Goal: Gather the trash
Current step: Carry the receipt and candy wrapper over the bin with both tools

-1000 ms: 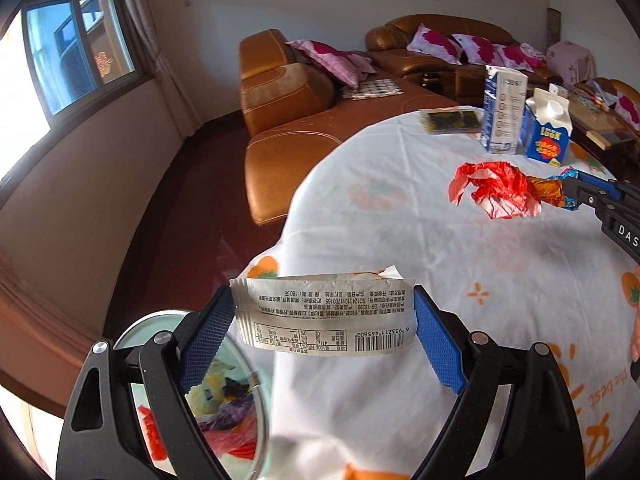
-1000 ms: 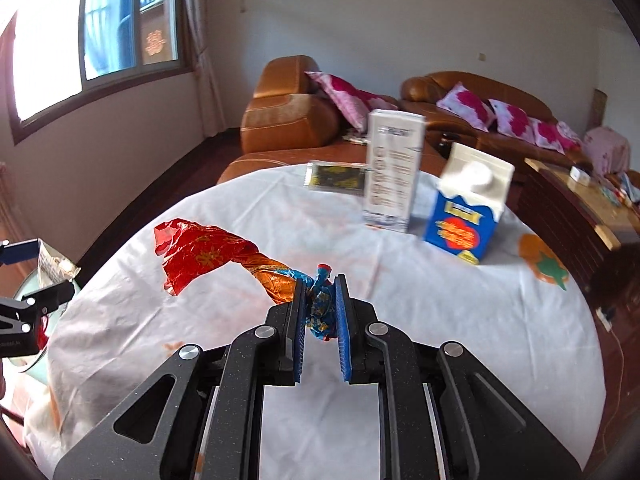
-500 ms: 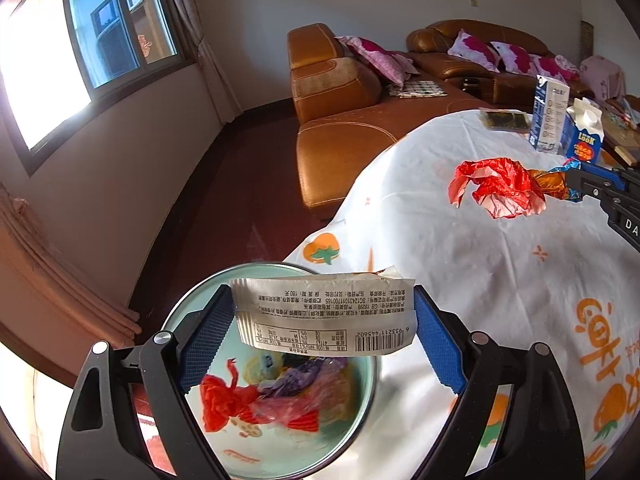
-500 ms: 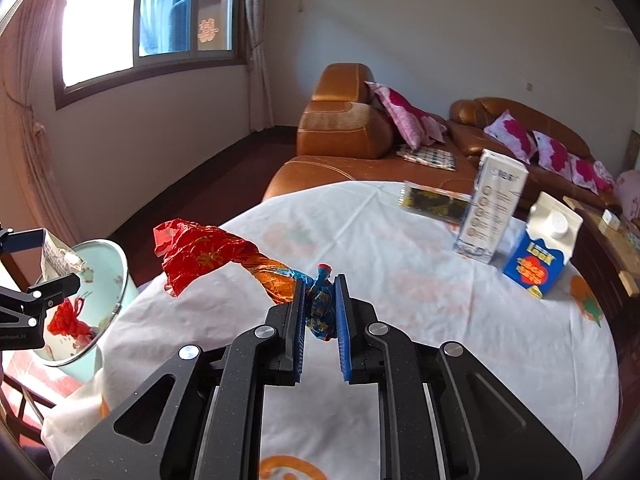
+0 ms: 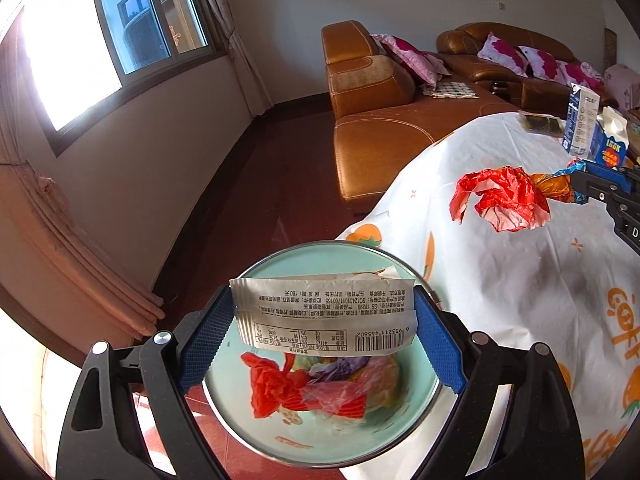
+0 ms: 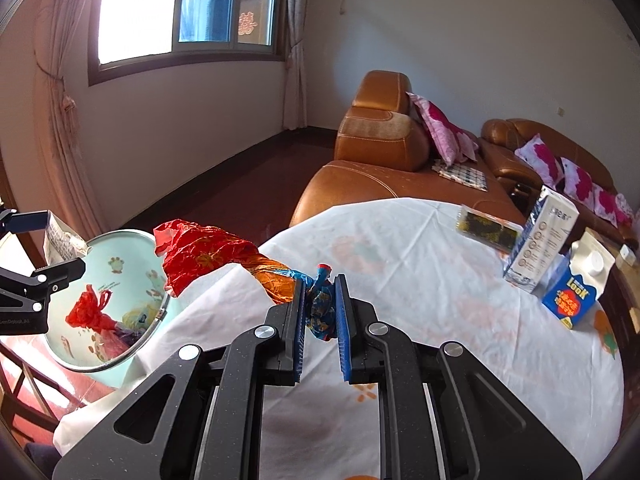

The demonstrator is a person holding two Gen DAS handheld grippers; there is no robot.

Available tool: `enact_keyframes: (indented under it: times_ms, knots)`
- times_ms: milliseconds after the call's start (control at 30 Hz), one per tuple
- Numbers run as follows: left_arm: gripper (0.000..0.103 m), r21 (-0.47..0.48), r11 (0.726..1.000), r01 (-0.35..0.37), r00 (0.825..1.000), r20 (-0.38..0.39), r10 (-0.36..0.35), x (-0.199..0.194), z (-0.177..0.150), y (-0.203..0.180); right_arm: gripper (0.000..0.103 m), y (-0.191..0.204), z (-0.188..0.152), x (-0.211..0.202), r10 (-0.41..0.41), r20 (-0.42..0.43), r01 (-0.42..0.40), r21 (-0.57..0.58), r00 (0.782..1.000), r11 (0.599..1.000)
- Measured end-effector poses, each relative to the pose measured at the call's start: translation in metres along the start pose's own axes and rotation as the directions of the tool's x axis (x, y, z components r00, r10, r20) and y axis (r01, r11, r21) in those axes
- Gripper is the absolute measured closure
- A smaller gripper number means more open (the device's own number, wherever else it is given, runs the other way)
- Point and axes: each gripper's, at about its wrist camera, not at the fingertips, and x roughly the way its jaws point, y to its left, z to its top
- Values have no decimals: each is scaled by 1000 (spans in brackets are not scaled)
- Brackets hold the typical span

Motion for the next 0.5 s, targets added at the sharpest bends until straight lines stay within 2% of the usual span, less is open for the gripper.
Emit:
enact_keyframes:
  times_ms: [500]
  knots:
    - [17, -17, 998, -52, 998, -20, 52, 2, -16, 32, 89, 47, 9, 6, 51, 3, -50, -99, 999, 994]
